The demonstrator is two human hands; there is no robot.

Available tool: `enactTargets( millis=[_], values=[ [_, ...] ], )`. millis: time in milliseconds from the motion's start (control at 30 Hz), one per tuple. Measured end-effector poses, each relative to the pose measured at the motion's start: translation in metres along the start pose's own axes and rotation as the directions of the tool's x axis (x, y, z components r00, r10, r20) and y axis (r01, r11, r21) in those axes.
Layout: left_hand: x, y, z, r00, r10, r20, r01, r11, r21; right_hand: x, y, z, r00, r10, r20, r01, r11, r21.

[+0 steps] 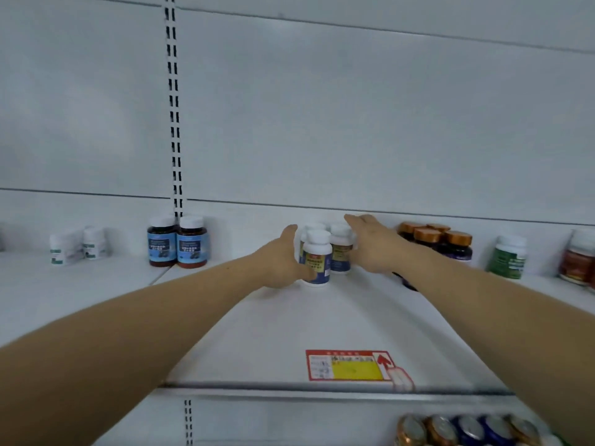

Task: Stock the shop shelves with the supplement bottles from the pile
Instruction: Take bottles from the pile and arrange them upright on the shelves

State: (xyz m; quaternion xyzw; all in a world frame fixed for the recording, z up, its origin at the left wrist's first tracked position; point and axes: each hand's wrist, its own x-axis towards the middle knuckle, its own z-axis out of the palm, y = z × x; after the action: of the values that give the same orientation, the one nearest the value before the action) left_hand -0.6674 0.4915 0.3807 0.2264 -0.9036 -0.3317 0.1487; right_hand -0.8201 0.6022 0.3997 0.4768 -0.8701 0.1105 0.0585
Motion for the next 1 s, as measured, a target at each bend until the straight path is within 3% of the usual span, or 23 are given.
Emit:
enactTargets(
  millis=[133, 400, 800, 1000],
  values=[
    [0.016, 0.001, 0.019, 0.998, -0.037, -0.053, 0.033, 0.997, -0.073, 0.016, 0.013, 0.01, 0.998, -0.058, 0.004, 0.058, 0.998, 0.008],
    [0.02, -0.006, 0.027, 0.988, -0.052, -0.145, 0.054, 0.999, 0.01, 0.028, 0.02, 0.016, 0.993, -0.112, -0.036, 0.115, 0.99, 0.084],
    [0.026, -0.007, 0.031, 0.984, -0.018, -0.179, 0.029, 0.998, 0.058, 0.024, 0.017, 0.019, 0.991, -0.111, -0.069, 0.117, 0.99, 0.084],
    [0.017, -0.002, 0.024, 0.995, -0.025, -0.095, 0.031, 0.997, 0.065, 0.017, 0.016, 0.009, 0.994, -0.094, -0.05, 0.096, 0.995, 0.038]
  ],
)
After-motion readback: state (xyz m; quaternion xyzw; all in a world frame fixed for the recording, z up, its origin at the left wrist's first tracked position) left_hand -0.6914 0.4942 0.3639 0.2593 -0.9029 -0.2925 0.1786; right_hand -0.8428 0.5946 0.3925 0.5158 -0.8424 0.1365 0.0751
